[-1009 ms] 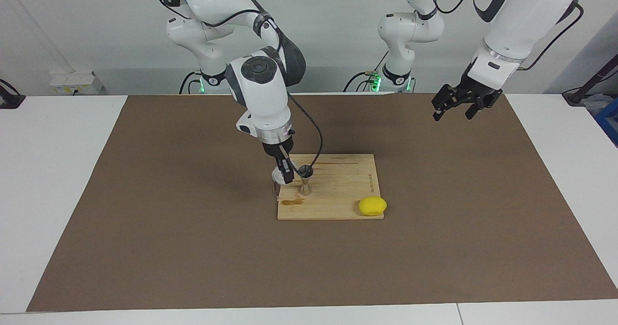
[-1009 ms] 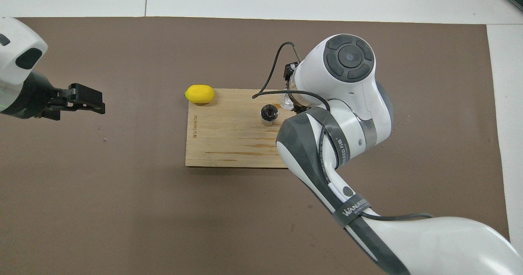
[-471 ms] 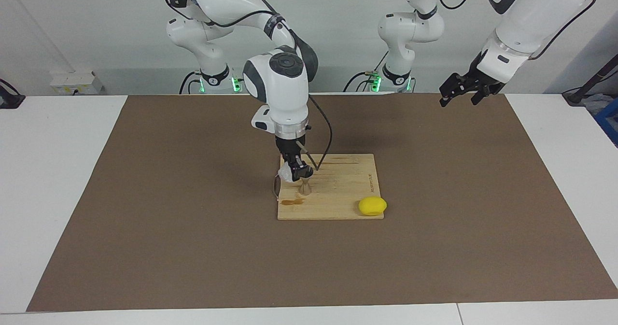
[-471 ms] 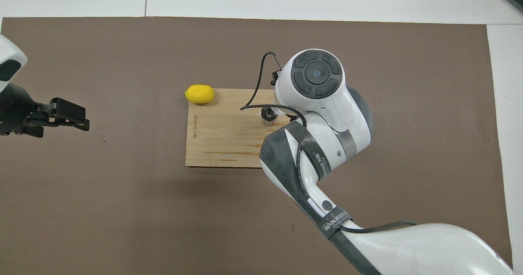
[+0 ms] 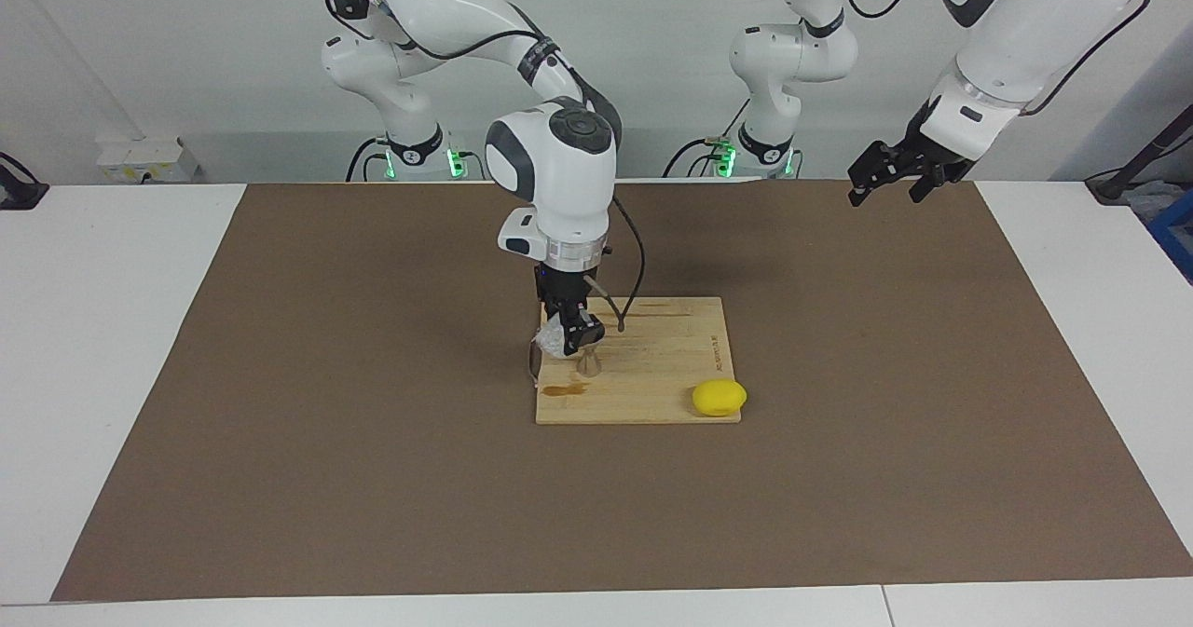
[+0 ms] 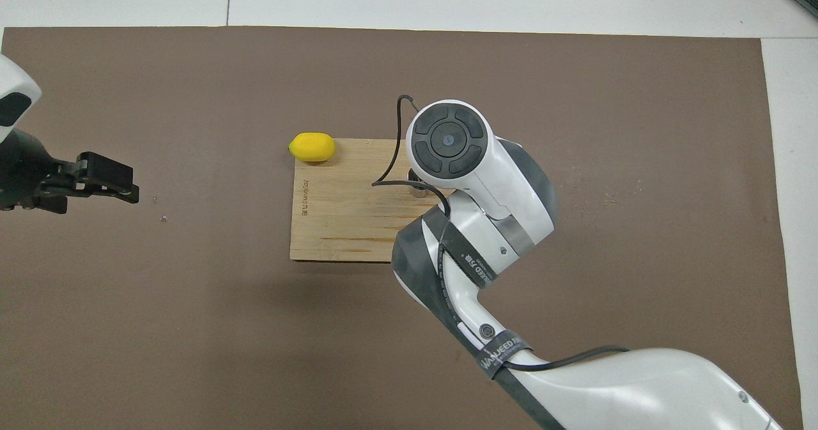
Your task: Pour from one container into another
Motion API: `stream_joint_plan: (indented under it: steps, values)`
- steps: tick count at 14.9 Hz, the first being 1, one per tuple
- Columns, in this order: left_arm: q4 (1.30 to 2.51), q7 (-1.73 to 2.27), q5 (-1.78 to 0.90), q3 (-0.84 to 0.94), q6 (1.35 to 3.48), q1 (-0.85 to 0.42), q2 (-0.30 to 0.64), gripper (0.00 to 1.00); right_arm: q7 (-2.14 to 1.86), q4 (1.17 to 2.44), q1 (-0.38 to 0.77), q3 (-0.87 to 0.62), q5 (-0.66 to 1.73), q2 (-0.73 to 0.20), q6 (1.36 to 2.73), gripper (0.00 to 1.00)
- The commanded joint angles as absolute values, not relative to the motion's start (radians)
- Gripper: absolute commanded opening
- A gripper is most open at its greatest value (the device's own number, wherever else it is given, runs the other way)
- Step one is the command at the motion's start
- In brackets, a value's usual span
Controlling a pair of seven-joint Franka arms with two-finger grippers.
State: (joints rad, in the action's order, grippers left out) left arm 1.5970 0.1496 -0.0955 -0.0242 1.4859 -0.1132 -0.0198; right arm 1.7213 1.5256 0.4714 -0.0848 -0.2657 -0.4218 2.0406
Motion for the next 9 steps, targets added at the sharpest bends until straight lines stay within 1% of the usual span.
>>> stream_joint_plan:
  steps: [1, 4, 5, 6, 7, 9]
  values:
    - [1.63, 0.089, -0.071, -0.025, 1.517, -0.12, -0.037, 1.0, 1.747, 1.514, 0.482, -0.086, -0.324, -0.433, 2.031, 0.0]
    - [1.628, 0.019, -0.052, -0.023, 1.508, -0.118, -0.037, 1.0, 1.747, 1.522, 0.492, -0.086, -0.331, -0.431, 2.028, 0.0]
    - [1.621, -0.02, -0.035, -0.015, 1.503, -0.103, -0.032, 1.0, 1.747, 1.528, 0.495, -0.086, -0.336, -0.431, 2.031, 0.0]
    - [1.615, -0.043, -0.031, -0.005, 1.487, -0.054, -0.034, 1.0, 1.746, 1.528, 0.495, -0.086, -0.348, -0.431, 2.033, 0.0]
    - [1.602, -0.048, -0.032, 0.02, 1.474, -0.031, -0.025, 1.0, 1.747, 1.528, 0.495, -0.086, -0.36, -0.431, 2.036, 0.0]
    - [1.608, -0.044, -0.031, 0.058, 1.479, -0.009, -0.026, 1.0, 1.747, 1.526, 0.495, -0.086, -0.368, -0.431, 2.04, 0.0]
